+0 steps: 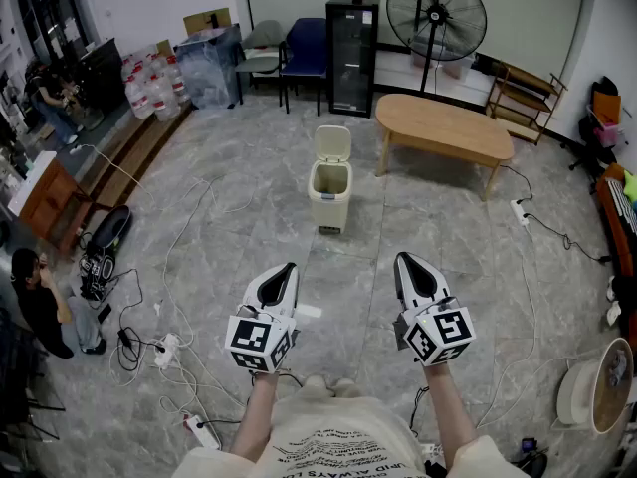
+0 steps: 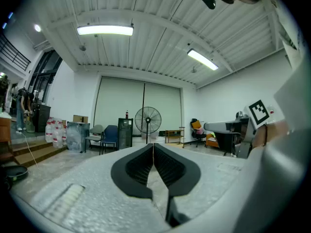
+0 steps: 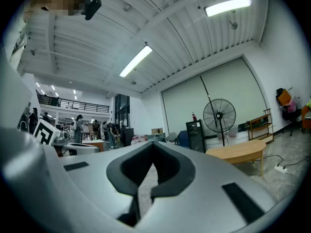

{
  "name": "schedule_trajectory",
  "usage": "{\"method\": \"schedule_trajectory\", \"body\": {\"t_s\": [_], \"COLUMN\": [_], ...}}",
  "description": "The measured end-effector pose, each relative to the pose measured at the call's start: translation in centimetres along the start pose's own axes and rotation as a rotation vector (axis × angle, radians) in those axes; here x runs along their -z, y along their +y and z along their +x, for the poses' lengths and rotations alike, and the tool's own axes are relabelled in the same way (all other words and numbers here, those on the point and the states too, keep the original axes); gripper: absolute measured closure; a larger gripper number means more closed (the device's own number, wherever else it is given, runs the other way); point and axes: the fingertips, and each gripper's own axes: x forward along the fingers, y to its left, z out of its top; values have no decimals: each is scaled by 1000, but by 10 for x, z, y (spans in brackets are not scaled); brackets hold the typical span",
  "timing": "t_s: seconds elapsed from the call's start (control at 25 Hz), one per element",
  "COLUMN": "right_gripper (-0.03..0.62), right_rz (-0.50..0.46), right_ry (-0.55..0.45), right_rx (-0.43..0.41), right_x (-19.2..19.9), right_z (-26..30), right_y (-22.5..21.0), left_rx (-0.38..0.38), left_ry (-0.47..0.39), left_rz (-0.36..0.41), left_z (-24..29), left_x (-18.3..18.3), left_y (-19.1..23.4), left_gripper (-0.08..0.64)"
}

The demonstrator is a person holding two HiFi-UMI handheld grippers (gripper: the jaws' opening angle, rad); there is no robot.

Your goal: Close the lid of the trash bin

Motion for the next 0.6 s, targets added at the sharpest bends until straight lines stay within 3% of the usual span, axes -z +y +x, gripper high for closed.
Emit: {"method": "schedule_trajectory", "body": {"t_s": [0.36, 0.52, 0.6], "right_gripper": [586, 583, 526], "right_rz": [8, 16, 39], "right_ry": [-20, 6, 15], "right_rx": [-39, -17, -13], "right_x": [1, 9, 13], "right_z": [-8, -9, -7], "right_y": [-6, -16, -20], "left_rx": [0, -7, -14], "left_ry": [4, 8, 18], "left_rz": [-3, -3, -8], "left_z": [1, -2, -3], "left_x": [1, 7, 11], "left_y": [-15, -20, -18], "left_gripper": [537, 537, 537]}}
